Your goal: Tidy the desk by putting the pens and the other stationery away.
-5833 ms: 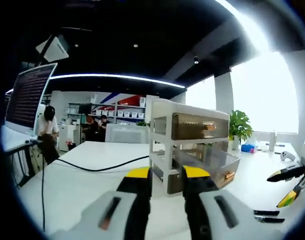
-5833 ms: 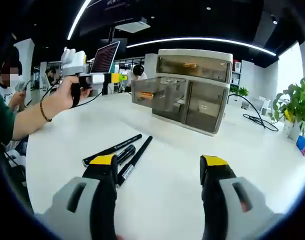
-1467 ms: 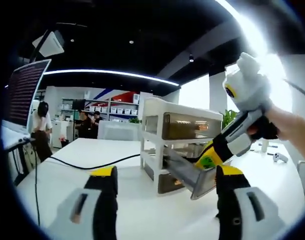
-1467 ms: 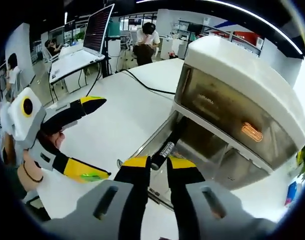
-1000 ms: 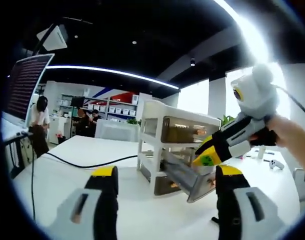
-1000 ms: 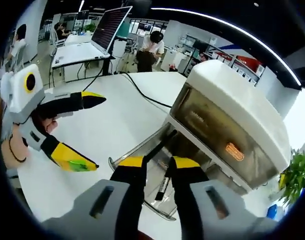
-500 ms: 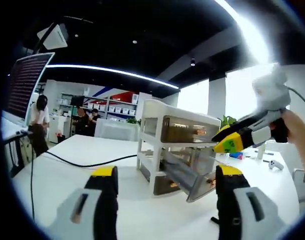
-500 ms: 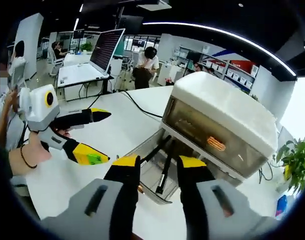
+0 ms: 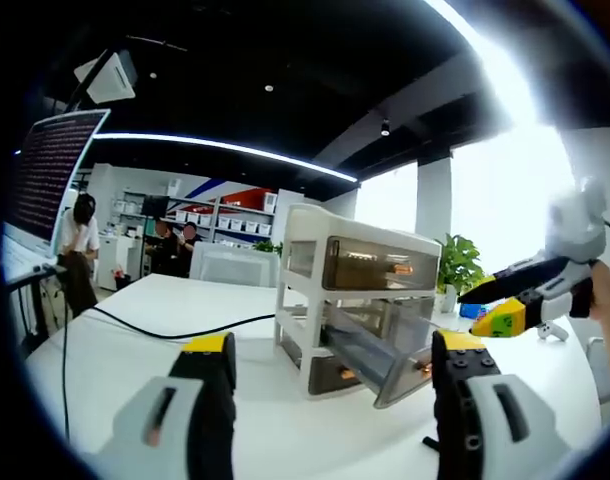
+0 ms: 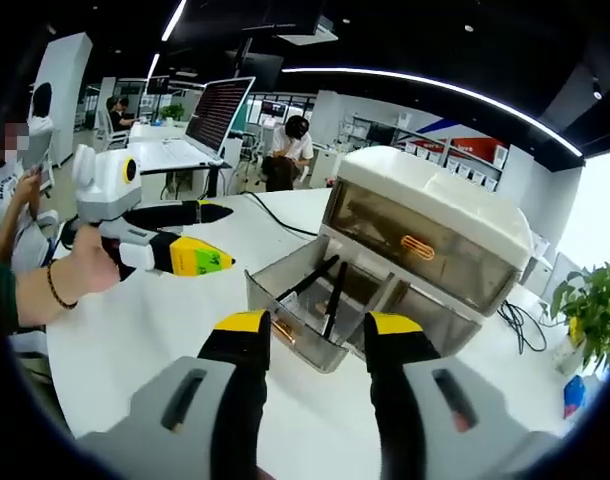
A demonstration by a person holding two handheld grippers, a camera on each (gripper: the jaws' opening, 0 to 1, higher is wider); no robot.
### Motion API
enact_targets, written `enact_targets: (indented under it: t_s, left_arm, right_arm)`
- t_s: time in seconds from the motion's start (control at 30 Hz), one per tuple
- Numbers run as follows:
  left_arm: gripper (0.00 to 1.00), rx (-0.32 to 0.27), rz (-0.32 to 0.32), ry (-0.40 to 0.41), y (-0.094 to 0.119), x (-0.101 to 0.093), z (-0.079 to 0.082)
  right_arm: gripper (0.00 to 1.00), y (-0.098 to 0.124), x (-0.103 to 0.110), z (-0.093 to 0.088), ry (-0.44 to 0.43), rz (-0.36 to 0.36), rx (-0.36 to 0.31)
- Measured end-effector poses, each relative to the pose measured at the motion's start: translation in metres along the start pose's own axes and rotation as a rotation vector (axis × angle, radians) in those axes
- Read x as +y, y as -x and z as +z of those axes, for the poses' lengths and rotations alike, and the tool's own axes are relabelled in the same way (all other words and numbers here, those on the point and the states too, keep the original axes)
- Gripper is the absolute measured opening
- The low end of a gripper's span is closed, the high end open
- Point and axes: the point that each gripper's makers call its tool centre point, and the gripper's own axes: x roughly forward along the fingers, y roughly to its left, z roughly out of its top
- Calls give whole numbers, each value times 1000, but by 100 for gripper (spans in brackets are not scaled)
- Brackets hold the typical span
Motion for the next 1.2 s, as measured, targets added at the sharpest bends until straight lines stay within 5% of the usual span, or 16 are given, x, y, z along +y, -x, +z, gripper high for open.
enact_targets:
  t_s: [0.3,0.43,0.73,1.0,1.2]
  left_arm:
    - [79,8,6,-13,1,1,-1]
    - [79,13,3,-10,1,0,-2]
    - [78,-22,14,-59,4,0,9]
    - [78,-10,19,-52,4,2,5]
    - [77,-9,26,-67,4,3,5]
  right_arm:
    - [42,8,19,-26,-84,70,-18]
    - [45,11,44,-36,-149,178,-20]
    - [45,31,81,-61,-159,224,-12]
    - [44,46,99,-95,-142,167,11]
    - [41,55,98,-114,-211,122,16]
